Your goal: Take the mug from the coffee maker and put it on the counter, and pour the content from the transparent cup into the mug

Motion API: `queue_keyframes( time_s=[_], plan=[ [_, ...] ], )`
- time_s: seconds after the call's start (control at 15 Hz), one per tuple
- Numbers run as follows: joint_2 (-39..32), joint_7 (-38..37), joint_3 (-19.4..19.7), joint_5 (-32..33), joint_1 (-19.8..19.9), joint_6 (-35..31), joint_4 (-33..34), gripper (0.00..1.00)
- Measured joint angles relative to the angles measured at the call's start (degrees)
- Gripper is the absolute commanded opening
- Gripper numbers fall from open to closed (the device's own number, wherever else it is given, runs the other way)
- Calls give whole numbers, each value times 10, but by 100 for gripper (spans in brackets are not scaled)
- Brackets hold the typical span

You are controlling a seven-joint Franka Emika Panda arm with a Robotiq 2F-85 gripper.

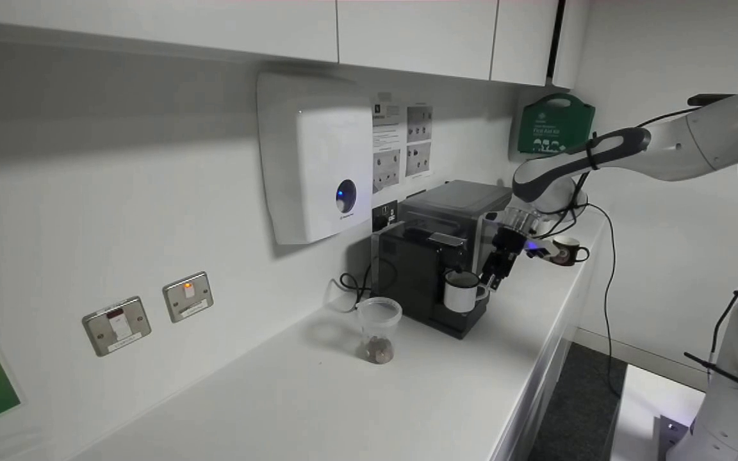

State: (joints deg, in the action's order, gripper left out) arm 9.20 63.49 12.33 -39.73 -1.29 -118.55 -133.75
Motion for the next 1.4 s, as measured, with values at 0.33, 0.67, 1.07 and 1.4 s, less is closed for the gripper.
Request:
queue_keyframes(
  time_s=[0.33,0.67,1.07,1.4],
  plan=[
    [-16,11,-12,25,0,0,1,100],
    [-26,17,-12,40,5,0,1,100],
    [-26,35,-12,40,7,0,4,100],
    [-25,57,-17,40,7,0,10,100]
  ],
)
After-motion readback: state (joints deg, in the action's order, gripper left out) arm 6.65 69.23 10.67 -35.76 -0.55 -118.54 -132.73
